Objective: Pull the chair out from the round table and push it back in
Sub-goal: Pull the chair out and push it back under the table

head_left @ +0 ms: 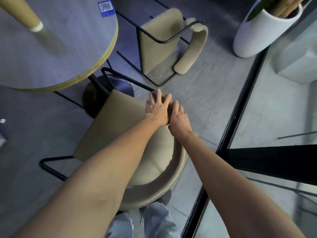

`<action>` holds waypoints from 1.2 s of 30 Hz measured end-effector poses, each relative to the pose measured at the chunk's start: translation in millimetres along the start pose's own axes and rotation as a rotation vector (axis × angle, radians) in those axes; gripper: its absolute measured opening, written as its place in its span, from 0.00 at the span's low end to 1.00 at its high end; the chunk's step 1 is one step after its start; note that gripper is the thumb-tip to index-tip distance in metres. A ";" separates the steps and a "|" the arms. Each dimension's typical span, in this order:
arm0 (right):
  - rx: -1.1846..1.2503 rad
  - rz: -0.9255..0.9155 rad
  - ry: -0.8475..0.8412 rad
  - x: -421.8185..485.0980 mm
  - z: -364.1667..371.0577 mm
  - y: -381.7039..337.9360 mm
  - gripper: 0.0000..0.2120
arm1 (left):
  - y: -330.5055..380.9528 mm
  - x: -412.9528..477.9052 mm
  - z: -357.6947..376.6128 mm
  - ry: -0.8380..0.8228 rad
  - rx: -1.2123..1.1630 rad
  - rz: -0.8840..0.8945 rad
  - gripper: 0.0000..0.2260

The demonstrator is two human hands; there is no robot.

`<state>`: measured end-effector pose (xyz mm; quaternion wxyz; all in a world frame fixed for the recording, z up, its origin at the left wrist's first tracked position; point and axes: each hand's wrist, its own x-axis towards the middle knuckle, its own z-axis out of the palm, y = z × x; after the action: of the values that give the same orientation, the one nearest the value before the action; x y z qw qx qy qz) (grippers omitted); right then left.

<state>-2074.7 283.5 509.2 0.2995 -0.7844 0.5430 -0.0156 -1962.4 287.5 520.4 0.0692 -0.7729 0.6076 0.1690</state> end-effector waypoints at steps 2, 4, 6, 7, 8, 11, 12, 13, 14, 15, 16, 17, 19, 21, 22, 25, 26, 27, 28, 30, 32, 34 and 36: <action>-0.049 -0.015 -0.016 -0.2 0.2 0.1 0.36 | 0.9 -3.1 0.3 0.008 0.002 -0.009 0.39; -0.083 -0.010 -0.053 -1.3 -3.3 -2.1 0.38 | -1.8 -8.1 -0.9 0.027 -0.012 0.000 0.39; -0.138 0.001 -0.092 -4.8 -10.7 -4.3 0.39 | -3.5 -17.3 -2.4 0.039 -0.025 0.009 0.41; -0.180 -0.008 -0.104 -7.3 -14.6 -4.6 0.40 | -3.4 -23.5 -3.0 0.032 -0.034 0.011 0.41; -0.222 -0.027 -0.111 -10.2 -18.7 -4.5 0.41 | -3.0 -30.1 -3.7 0.020 -0.039 0.012 0.41; -0.334 -0.116 -0.100 -24.2 -28.8 -2.4 0.42 | -0.6 -54.1 -5.8 -0.014 -0.034 0.014 0.39; -0.376 -0.155 -0.095 -30.1 -32.0 -1.3 0.41 | -0.4 -62.9 -5.9 -0.015 -0.040 0.013 0.37; -0.419 -0.198 -0.090 -35.9 -35.3 0.1 0.39 | -0.1 -72.5 -6.6 -0.010 -0.051 0.012 0.36; -0.455 -0.241 -0.084 -42.4 -39.4 0.6 0.38 | 0.2 -82.4 -7.2 -0.001 -0.066 0.012 0.34; -0.488 -0.283 -0.079 -48.8 -43.1 0.7 0.36 | 0.7 -93.0 -7.9 0.009 -0.082 0.012 0.33; -0.524 -0.323 -0.079 -56.3 -46.9 -0.8 0.36 | 1.5 -104.6 -8.3 0.019 -0.099 0.014 0.32; -0.564 -0.360 -0.088 -64.3 -50.0 -2.4 0.35 | 2.9 -117.0 -8.1 0.027 -0.119 0.015 0.31; -0.658 -0.424 -0.128 -83.4 -54.7 -5.7 0.35 | 7.4 -142.3 -4.1 0.017 -0.164 0.016 0.29; -0.761 -0.477 -0.179 -106.6 -54.4 -7.6 0.34 | 11.7 -168.1 4.6 -0.035 -0.203 0.008 0.28; -0.808 -0.501 -0.211 -118.5 -52.7 -8.5 0.34 | 13.2 -180.5 10.2 -0.062 -0.219 0.001 0.28; -0.942 -0.565 -0.304 -148.9 -39.3 -7.4 0.31 | 17.2 -218.3 30.6 -0.106 -0.240 -0.023 0.26; -0.976 -0.566 -0.339 -156.8 -33.5 -5.2 0.30 | 18.7 -230.0 37.7 -0.115 -0.245 -0.029 0.25; -1.005 -0.556 -0.373 -163.4 -27.5 -2.4 0.30 | 19.8 -240.4 45.1 -0.130 -0.252 -0.037 0.25; -1.024 -0.545 -0.398 -169.2 -21.2 0.2 0.29 | 20.5 -249.3 52.5 -0.147 -0.254 -0.046 0.25; -1.043 -0.540 -0.403 -180.0 -7.9 5.0 0.27 | 20.8 -265.7 66.3 -0.183 -0.255 -0.072 0.25; -1.041 -0.554 -0.354 -190.0 6.4 6.7 0.20 | 21.0 -280.6 80.0 -0.220 -0.262 -0.097 0.26; -1.045 -0.575 -0.299 -196.9 21.8 6.3 0.15 | 20.9 -291.9 94.3 -0.228 -0.217 -0.084 0.28; -1.042 -0.577 -0.264 -199.9 34.0 3.3 0.14 | 18.2 -296.9 102.9 -0.180 -0.174 -0.082 0.28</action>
<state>-2147.5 470.3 539.9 -0.0754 -0.9385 0.2033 0.2689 -2058.9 587.0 528.7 0.0630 -0.7818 0.5499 0.2871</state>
